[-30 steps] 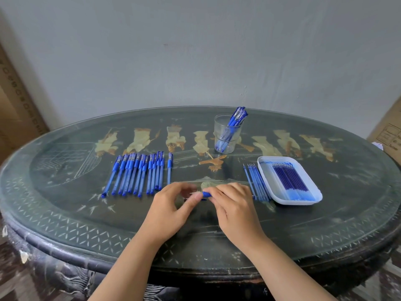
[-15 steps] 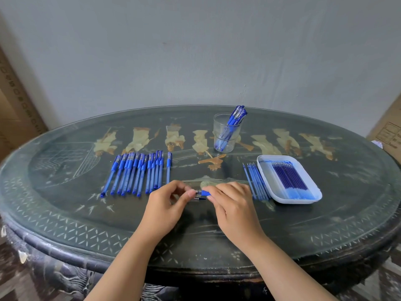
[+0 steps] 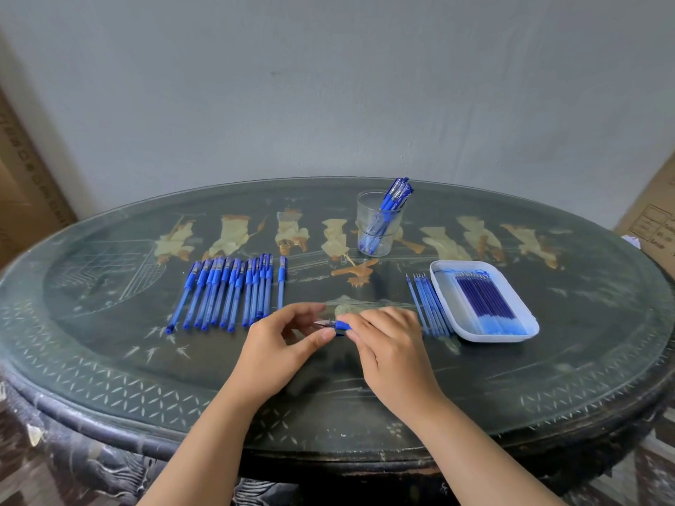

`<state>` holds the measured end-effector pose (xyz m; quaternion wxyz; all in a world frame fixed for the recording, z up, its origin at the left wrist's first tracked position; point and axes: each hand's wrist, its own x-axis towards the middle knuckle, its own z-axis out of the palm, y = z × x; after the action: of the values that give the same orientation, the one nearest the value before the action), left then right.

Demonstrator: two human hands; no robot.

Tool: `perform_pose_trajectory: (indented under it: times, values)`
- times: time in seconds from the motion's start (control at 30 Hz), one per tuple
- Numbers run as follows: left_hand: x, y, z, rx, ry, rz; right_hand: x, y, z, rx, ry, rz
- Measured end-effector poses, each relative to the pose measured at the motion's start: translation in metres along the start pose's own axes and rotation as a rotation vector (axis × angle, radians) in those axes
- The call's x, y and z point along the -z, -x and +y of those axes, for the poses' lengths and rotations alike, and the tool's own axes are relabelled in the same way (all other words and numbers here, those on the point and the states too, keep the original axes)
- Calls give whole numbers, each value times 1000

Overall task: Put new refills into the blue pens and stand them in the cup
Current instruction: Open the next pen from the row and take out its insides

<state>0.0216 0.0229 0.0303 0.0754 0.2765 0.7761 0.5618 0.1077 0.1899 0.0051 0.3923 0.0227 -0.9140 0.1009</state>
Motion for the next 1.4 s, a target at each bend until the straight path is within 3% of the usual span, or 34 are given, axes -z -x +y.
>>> perform_pose_trajectory:
  times: [0.37,0.73,0.8,1.0,1.4]
  values:
    - [1,-2,3,69,52,36,-1,-1,0,-7,-1,2]
    - [11,-2,6,148,352,153,-3,0,1,-48,0,46]
    - [17,-2,2,121,284,165,-2,0,0,-67,1,78]
    - [12,3,-1,-176,-256,18,-3,1,2,-138,7,131]
    - [-4,0,-9,-115,-353,-15,-2,1,2,-141,15,94]
